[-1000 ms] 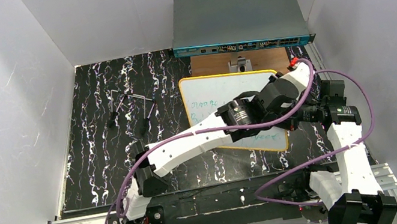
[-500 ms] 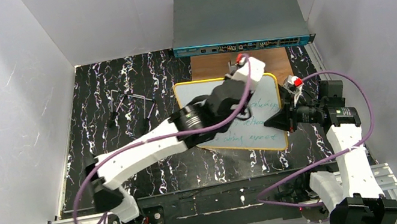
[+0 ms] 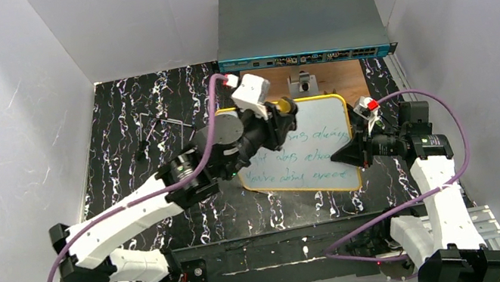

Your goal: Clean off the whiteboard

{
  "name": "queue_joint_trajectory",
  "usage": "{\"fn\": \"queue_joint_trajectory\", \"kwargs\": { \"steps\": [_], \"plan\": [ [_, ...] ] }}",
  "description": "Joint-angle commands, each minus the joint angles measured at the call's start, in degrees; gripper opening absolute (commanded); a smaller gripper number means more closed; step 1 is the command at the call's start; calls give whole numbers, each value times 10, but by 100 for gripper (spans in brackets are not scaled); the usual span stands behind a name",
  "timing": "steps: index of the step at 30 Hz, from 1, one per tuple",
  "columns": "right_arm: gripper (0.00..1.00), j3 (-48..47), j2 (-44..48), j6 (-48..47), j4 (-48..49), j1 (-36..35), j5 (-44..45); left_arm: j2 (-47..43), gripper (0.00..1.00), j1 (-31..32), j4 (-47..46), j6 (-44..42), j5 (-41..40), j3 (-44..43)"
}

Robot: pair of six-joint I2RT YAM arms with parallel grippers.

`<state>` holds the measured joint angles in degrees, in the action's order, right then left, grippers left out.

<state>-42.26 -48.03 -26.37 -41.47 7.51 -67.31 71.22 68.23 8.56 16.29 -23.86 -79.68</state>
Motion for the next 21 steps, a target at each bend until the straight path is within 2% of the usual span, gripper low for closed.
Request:
{"fn": "queue_joint_trajectory", "kwargs": {
  "steps": [1, 7, 16, 21],
  "plan": [
    [1, -7, 5, -8, 25, -7, -61, 63, 0, -5, -99, 39, 98, -27],
    [1, -4, 11, -9, 26, -8, -59, 139, 0, -24, -135, 72, 165, -87],
    [1, -6, 14, -8, 25, -8, -63, 197, 0, -25, -175, 119, 184, -102],
    [1, -6, 15, -8, 24, -8, -63, 239, 0, -30, -159, 122, 191, -160]
  ]
}}
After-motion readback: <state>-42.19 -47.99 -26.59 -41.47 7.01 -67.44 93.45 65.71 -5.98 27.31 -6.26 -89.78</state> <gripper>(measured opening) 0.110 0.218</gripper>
